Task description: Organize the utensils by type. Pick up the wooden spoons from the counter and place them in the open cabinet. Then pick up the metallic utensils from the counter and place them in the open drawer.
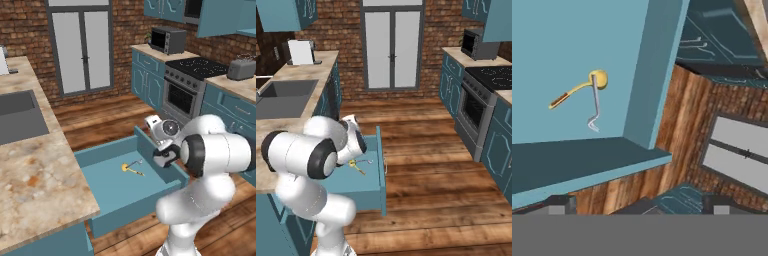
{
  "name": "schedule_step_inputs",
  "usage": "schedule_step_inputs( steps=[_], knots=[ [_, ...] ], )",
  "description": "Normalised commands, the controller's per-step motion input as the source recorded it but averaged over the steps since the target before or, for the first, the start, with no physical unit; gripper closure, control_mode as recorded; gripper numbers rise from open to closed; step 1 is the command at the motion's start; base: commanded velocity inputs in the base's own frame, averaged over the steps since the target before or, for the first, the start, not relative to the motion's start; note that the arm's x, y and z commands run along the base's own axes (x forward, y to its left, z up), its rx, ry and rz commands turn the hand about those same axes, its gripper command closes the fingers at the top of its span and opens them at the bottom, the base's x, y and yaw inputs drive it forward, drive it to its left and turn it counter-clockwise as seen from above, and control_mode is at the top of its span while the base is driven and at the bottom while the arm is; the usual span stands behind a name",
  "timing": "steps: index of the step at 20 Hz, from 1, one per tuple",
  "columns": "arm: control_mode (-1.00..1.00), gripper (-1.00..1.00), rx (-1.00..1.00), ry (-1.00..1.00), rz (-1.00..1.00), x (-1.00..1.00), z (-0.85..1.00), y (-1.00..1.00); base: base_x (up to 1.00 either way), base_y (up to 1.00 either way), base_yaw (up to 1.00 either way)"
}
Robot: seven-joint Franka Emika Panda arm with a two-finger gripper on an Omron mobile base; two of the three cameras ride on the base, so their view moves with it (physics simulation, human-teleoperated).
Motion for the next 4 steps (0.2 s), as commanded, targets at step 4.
schedule_step_inputs(
  steps=[4],
  knots=[
    [-1.0,-1.0,0.09,-0.12,-0.07,0.06,1.0,-0.02,0.0,0.0,0.0]
  ],
)
